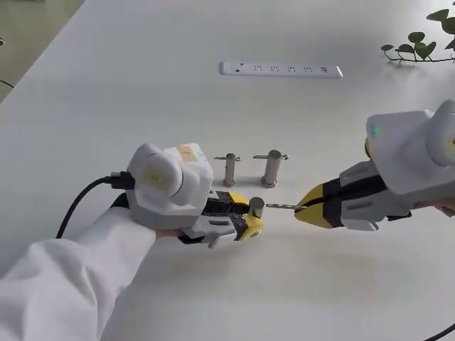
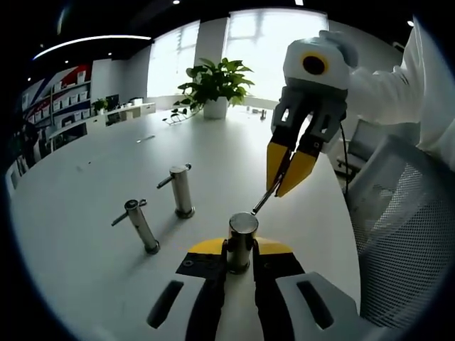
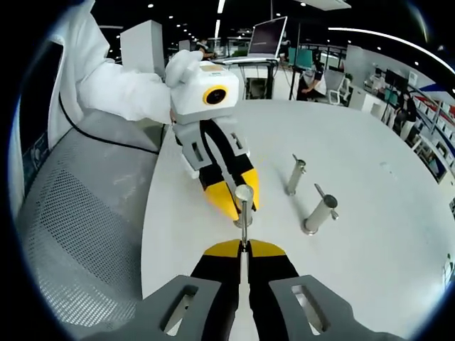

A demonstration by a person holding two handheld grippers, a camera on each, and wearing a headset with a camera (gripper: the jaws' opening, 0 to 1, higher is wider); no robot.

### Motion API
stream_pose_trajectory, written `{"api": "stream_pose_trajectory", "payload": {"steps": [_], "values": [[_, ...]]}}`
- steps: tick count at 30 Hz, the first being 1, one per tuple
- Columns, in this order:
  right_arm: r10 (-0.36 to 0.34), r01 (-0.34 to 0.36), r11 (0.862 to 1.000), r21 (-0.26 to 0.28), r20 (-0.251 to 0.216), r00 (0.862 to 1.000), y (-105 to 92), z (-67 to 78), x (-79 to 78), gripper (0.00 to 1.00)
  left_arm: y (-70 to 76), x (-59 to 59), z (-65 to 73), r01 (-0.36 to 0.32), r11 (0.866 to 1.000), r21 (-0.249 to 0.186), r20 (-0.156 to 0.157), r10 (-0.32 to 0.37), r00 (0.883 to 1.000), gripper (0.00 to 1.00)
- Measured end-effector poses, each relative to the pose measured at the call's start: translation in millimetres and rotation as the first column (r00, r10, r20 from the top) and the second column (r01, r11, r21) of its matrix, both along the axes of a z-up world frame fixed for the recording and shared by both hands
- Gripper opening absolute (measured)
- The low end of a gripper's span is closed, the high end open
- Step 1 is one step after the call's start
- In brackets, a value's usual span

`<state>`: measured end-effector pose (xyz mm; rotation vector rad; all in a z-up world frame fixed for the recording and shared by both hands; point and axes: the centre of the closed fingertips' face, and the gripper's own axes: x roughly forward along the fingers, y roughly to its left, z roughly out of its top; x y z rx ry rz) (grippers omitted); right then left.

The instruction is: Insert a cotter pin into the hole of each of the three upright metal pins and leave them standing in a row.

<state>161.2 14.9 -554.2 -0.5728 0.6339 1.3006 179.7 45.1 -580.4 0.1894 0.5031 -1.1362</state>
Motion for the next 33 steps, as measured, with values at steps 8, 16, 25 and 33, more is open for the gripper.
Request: {"api": "stream_pose_trajectory", "payload": {"steps": [8, 16, 25, 33], "values": [[0.004, -0.004, 1.0, -0.005, -0.005, 1.0, 1.5, -3.1, 1.1, 0.0, 0.5, 0.3, -0.8, -0.005, 1.0, -0.017, -0.01, 0.005, 1.0, 0.12], [0.003, -0.003, 1.0, -0.012, -0.012, 1.0, 7.6, -10.1, 3.5, 0.0, 0.6, 0.5, -1.5, -0.008, 1.0, -0.009, -0.009, 0.008, 1.0, 0.12], [-0.004, 0.003, 1.0, -0.018, -0.014, 1.0, 17.9, -16.8, 6.1, 0.0, 0.6, 0.7, -2.5, -0.013, 1.0, -0.006, -0.009, 0.013, 1.0, 0.12], [0.041, -0.041, 0.999, -0.036, -0.002, 0.999, 35.3, -17.5, 8.6, 0.0, 0.0, 0.4, -3.0, -0.011, 1.0, -0.003, -0.012, 0.011, 1.0, 0.12]]}}
